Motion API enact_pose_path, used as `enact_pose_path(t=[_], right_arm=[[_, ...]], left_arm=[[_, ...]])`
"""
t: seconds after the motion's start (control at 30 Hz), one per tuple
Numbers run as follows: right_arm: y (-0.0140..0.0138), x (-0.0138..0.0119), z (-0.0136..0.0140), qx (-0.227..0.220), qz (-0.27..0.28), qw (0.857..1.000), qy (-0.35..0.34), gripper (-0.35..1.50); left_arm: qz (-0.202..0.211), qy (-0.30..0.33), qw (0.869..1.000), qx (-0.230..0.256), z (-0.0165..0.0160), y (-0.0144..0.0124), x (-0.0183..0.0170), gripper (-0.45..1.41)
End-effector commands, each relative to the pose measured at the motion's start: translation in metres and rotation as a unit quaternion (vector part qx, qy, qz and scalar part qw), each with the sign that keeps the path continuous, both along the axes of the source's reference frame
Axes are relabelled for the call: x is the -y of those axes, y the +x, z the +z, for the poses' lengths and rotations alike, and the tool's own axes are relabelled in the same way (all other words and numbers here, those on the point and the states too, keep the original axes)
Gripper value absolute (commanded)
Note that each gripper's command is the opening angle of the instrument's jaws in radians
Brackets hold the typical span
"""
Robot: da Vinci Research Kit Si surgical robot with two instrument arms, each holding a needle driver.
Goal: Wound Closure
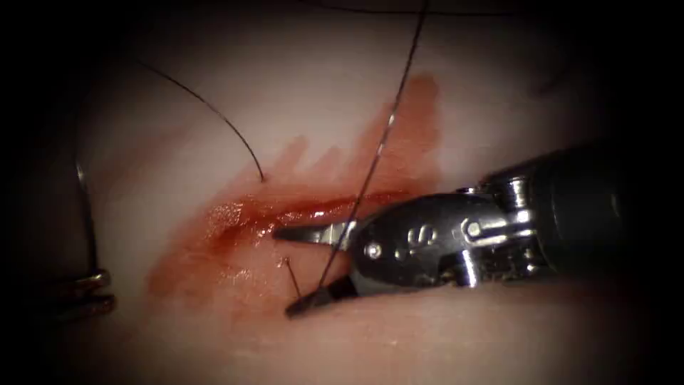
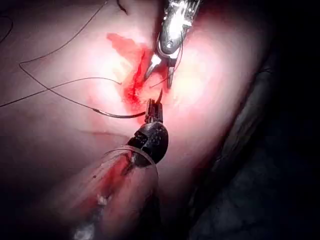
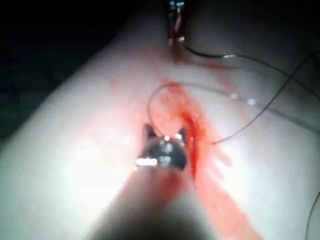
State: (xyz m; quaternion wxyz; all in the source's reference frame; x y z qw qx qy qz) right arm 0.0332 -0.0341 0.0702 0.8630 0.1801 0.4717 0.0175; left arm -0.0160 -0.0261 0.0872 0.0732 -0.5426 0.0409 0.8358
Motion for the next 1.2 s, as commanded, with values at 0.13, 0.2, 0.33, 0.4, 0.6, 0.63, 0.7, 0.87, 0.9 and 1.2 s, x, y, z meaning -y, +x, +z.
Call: enact_pose_path(t=[0.13, 0.2, 0.33, 0.4, 0.6, 0.63, 0.7, 0.87, 0.9, 1.2], right_arm=[[-0.0006, 0.0008, 0.0000, -0.005, -0.018, 1.000, 0.023, -0.35], [-0.0012, 0.0006, -0.0006, -0.001, -0.023, 0.999, 0.025, -0.35], [-0.0026, 0.0011, -0.0028, 0.000, -0.041, 0.999, 0.035, -0.35], [-0.0035, 0.0016, -0.0046, -0.008, -0.052, 0.998, 0.044, -0.35], [-0.0064, 0.0024, -0.0103, -0.041, -0.112, 0.990, 0.078, -0.35], [-0.0067, 0.0025, -0.0110, -0.047, -0.123, 0.988, 0.084, -0.35], [-0.0073, 0.0026, -0.0126, -0.056, -0.137, 0.985, 0.088, -0.35], [-0.0075, 0.0039, -0.0161, -0.076, -0.179, 0.976, 0.099, -0.35], [-0.0072, 0.0040, -0.0163, -0.066, -0.192, 0.974, 0.097, -0.35], [-0.0097, 0.0003, -0.0127, -0.073, -0.123, 0.989, 0.042, 1.04]], left_arm=[[0.001, 0.002, 1.000, 0.001, 0.0004, -0.0005, 0.0005, -0.45], [0.001, 0.002, 1.000, 0.001, 0.0004, -0.0005, 0.0005, -0.45], [0.001, 0.002, 1.000, 0.001, 0.0004, -0.0005, 0.0005, -0.45], [0.001, 0.002, 1.000, 0.001, 0.0004, -0.0005, 0.0005, -0.45], [0.001, 0.002, 1.000, 0.001, 0.0004, -0.0005, 0.0005, -0.45], [0.001, 0.002, 1.000, 0.001, 0.0004, -0.0005, 0.0005, -0.45], [0.001, 0.002, 1.000, 0.001, 0.0004, -0.0005, 0.0005, -0.45], [0.001, 0.002, 1.000, 0.001, 0.0004, -0.0005, 0.0005, -0.45], [0.001, 0.002, 1.000, 0.001, 0.0004, -0.0005, 0.0005, -0.45], [0.001, 0.002, 1.000, 0.001, 0.0004, -0.0004, 0.0005, -0.45]])
